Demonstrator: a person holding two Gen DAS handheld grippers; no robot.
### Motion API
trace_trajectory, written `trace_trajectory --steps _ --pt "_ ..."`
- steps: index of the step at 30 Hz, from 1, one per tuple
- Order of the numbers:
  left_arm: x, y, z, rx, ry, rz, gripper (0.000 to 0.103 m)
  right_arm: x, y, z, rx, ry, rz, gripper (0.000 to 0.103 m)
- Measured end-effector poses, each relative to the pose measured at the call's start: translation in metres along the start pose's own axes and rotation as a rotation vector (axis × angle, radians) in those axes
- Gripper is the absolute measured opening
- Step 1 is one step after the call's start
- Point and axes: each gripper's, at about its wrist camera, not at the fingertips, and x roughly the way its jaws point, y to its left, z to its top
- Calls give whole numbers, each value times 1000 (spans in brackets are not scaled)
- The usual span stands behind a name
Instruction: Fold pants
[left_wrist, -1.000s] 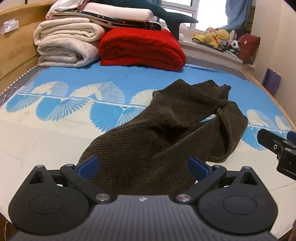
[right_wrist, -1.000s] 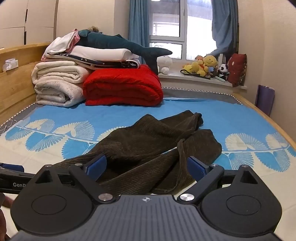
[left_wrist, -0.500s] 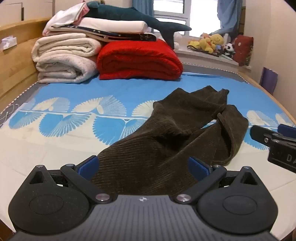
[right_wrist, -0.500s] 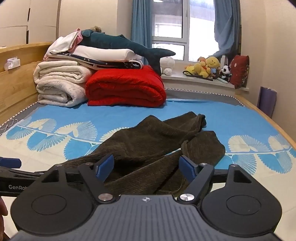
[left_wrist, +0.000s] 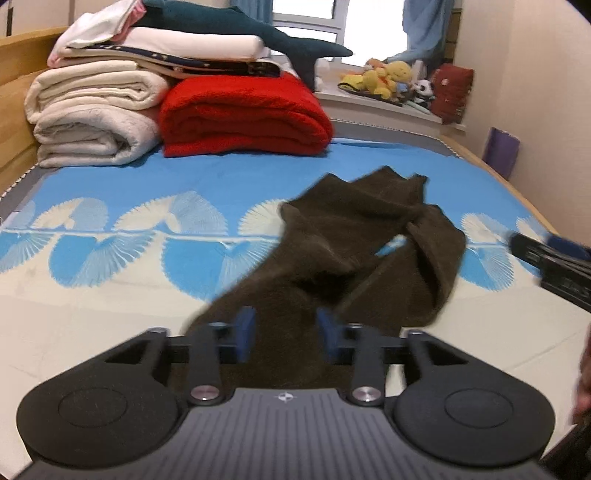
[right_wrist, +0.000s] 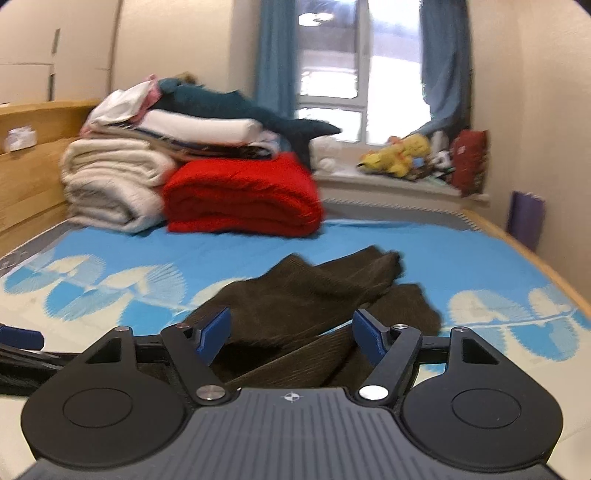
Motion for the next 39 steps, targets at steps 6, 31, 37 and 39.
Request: trace_trajectory --steps 6,31,37,39 --pt "48 75 23 -108 12 12 23 54 -62 6 130 124 -53 50" --pt "177 146 -16 -283 418 -64 59 274 -98 -59 55 521 -61 39" --pt "167 130 -8 -169 358 -20 9 222 -138 -21 125 294 -142 0" --pt "159 131 -5 -215 337 -1 4 194 -161 -18 176 265 -186 0"
